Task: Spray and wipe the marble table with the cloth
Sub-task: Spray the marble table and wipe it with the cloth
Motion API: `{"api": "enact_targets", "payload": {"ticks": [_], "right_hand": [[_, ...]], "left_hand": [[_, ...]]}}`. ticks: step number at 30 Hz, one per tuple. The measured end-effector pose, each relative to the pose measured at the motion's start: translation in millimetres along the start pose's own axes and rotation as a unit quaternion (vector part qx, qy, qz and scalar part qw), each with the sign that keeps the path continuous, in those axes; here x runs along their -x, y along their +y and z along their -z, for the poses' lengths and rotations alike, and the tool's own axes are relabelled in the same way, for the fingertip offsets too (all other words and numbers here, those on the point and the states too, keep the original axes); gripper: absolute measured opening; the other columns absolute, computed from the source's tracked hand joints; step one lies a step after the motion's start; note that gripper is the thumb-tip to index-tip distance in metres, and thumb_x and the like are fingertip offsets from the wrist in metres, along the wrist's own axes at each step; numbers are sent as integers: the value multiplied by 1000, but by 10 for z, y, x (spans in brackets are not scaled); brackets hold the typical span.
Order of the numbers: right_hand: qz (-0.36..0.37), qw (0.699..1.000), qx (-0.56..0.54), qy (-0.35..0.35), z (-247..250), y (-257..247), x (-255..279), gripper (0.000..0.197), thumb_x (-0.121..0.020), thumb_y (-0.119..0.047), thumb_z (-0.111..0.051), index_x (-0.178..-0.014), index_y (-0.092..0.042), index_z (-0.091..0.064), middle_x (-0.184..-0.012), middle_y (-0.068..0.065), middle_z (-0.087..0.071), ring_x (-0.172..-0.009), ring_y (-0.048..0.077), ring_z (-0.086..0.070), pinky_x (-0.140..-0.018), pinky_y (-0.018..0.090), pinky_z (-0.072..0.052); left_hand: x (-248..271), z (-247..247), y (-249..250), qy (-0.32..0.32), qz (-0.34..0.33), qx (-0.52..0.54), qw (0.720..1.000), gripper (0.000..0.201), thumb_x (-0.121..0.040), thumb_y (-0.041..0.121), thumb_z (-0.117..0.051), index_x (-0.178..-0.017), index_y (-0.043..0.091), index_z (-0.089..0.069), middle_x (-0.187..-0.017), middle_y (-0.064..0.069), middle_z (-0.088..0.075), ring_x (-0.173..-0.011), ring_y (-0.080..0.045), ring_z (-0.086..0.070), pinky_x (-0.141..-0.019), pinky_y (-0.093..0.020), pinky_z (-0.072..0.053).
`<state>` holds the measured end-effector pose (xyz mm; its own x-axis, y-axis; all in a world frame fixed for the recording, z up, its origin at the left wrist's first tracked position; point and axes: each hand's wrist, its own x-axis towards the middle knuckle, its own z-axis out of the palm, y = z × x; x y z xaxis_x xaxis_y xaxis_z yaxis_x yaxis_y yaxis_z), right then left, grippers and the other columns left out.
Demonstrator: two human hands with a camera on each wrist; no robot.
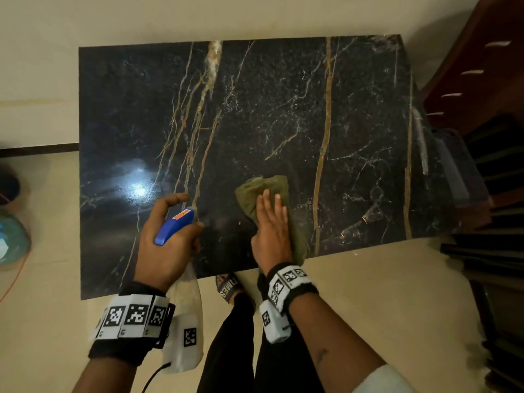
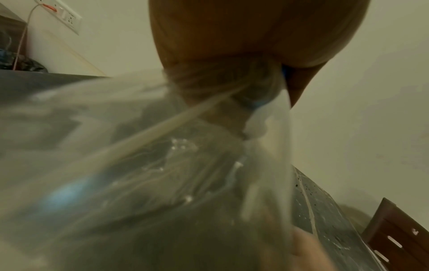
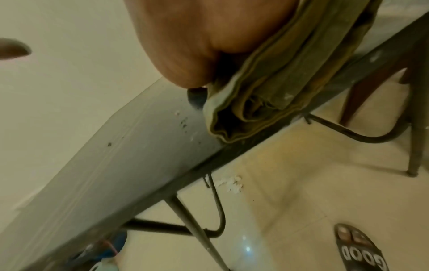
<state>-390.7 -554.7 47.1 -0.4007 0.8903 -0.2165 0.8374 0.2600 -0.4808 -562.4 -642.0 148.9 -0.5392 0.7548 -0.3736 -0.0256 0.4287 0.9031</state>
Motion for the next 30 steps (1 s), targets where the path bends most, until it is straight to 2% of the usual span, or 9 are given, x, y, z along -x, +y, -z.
{"api": "enact_targets", "payload": {"ticks": [3,6,12,14,17,21,25,27,30], "right_hand": [[61,997,-3,-38,-75,-26,121,88,-78,7,-51,-158,-13,-17,-166,2,-4,-153,24,7,-125,45,-3],[76,997,2,-20,16,179,90,89,-78,7,-53,-157,-13,-19,-166,1,-7,-153,22,4,-125,41,-2],[-42,998,11,42,434,912,10,82,-83,8,-47,-157,-14,-20,-166,2,-10,-153,25,0,-125,46,-8],[-44,998,6,50,450,931,-5,80,-83,10,-46,-157,-12,-21,-166,3,-12,-153,26,-2,-124,47,-10],[-48,997,-6,54,294,678,29,80,-84,8,-47,-156,-11,-21,-166,5,-10,-153,28,-2,-125,45,-4],[36,999,-7,-7,30,187,166,88,-78,9,-49,-158,-13,-18,-167,5,-5,-153,27,3,-125,45,-2],[141,984,16,-104,-129,-103,285,88,-80,2,-52,-158,-13,-14,-167,4,-2,-153,26,7,-124,44,2],[173,976,18,-129,-70,-37,261,87,-82,1,-52,-158,-15,-12,-167,1,-2,-153,23,7,-125,41,2],[142,985,-6,-97,136,297,204,87,-82,6,-50,-158,-17,-14,-167,-2,-4,-153,21,4,-125,41,-1]], "left_hand": [[54,-90,-5,-10,-1,-6,1000,49,-90,-13,-59,-130,15,-57,-73,-28,-60,-55,-22,-59,-50,-27,-54],[71,-179,-5,-19,9,-2,1000,50,-91,-13,-59,-133,15,-56,-73,-22,-60,-55,-18,-60,-50,-22,-54],[194,-258,3,-4,4,-3,1000,50,-91,-11,-59,-133,16,-56,-74,-19,-62,-58,-21,-62,-53,-23,-55],[300,-228,22,11,0,1,1000,51,-90,-13,-59,-132,15,-56,-74,-19,-61,-58,-21,-61,-52,-23,-55],[445,-204,-14,23,-2,-6,1000,52,-89,-15,-57,-131,15,-55,-72,-19,-59,-55,-18,-59,-49,-21,-53],[561,-257,-101,34,7,-17,999,52,-90,-13,-57,-130,20,-55,-72,-18,-60,-52,-12,-59,-46,-20,-52],[621,-350,-123,38,20,-21,999,51,-84,0,-64,-127,28,-57,-73,-18,-64,-57,-18,-62,-47,-23,-52],[633,-402,-82,33,25,-18,999,54,-74,13,-62,-125,29,-58,-72,-18,-64,-57,-20,-62,-47,-26,-52],[615,-438,-14,30,23,-7,999,54,-73,11,-61,-125,27,-59,-67,-17,-61,-57,-24,-60,-46,-28,-52]]}}
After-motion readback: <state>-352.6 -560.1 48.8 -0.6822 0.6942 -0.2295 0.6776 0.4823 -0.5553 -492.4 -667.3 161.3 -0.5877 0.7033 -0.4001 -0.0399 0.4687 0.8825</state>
